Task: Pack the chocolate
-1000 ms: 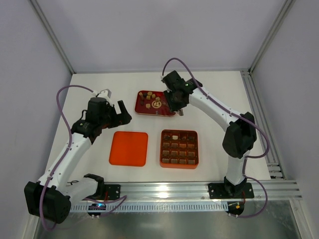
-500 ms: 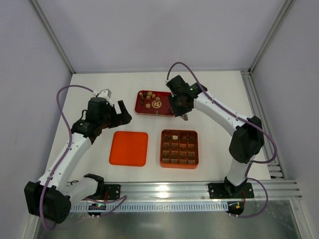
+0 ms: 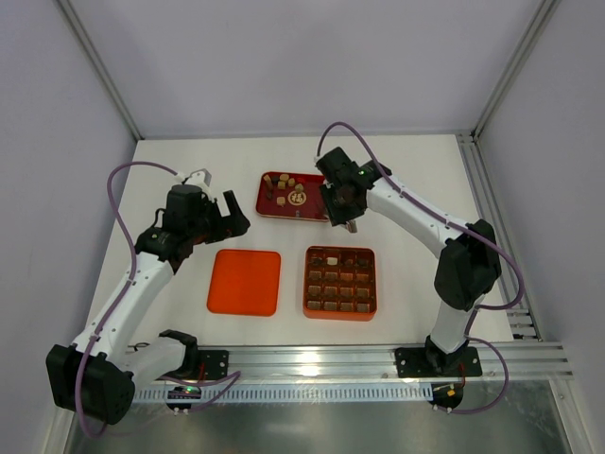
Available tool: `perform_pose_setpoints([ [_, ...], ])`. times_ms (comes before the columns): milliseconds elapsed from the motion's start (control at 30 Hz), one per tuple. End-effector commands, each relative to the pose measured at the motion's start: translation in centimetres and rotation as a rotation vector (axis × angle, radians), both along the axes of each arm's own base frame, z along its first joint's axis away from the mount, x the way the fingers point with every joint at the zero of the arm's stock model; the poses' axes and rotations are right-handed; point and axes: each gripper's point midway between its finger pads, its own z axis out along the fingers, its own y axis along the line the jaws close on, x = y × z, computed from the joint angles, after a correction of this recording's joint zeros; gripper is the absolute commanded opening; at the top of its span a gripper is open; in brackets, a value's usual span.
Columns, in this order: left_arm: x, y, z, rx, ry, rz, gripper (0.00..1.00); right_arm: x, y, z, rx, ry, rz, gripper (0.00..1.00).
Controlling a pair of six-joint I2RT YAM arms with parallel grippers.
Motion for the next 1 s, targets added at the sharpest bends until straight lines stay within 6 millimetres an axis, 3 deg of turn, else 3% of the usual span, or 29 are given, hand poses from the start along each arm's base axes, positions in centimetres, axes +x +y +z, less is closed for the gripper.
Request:
perform_pose_setpoints([
  [0, 0.2, -0.2, 0.8, -0.009, -0.037, -0.013, 1.00, 0.6, 0.5, 1.4, 0.050, -0.050, -0.015, 0.41],
  [600, 0.2, 0.0, 0.7, -0.006, -0.036, -0.007, 1.00, 0.8, 0.4, 0.2, 0.089, -0.018, -0.017, 0.41],
  [967, 0.3, -0.1, 0.7, -0.006, -0.034, -0.007, 1.00, 1.1, 0.4, 0.7, 0.104, -0.019, -0.018, 0.37],
])
